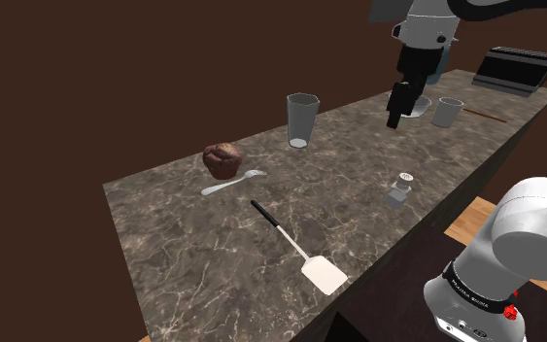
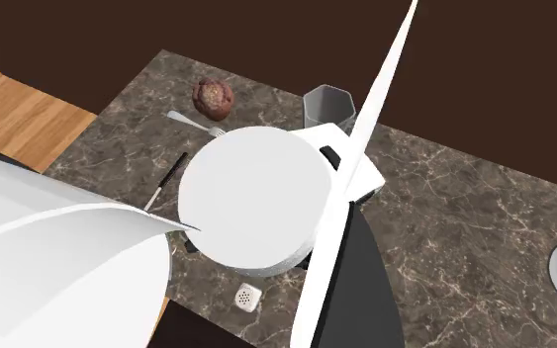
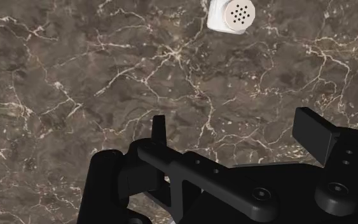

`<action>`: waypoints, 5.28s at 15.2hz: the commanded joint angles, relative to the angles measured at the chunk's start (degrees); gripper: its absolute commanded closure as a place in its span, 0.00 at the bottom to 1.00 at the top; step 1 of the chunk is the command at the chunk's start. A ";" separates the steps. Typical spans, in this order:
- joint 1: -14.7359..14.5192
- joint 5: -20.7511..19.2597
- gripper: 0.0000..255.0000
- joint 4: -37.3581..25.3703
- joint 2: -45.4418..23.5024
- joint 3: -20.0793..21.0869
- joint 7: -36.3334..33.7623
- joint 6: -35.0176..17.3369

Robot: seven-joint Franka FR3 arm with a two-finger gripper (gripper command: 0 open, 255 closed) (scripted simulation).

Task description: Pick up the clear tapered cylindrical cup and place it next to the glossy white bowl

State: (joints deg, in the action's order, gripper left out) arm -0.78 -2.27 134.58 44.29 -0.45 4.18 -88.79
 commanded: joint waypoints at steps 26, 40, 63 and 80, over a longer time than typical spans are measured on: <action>-1.36 -5.03 0.00 -46.49 -54.44 4.42 -5.58 -8.75; -1.04 -5.10 0.00 -41.16 -54.21 4.21 -5.71 -13.87; -1.26 -5.00 1.00 -52.46 -55.16 4.30 -4.70 -3.56; -0.05 -5.08 1.00 -66.92 -57.57 3.50 -1.16 8.15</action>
State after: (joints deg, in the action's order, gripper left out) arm -1.41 -7.45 66.77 -14.02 3.34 2.20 -80.36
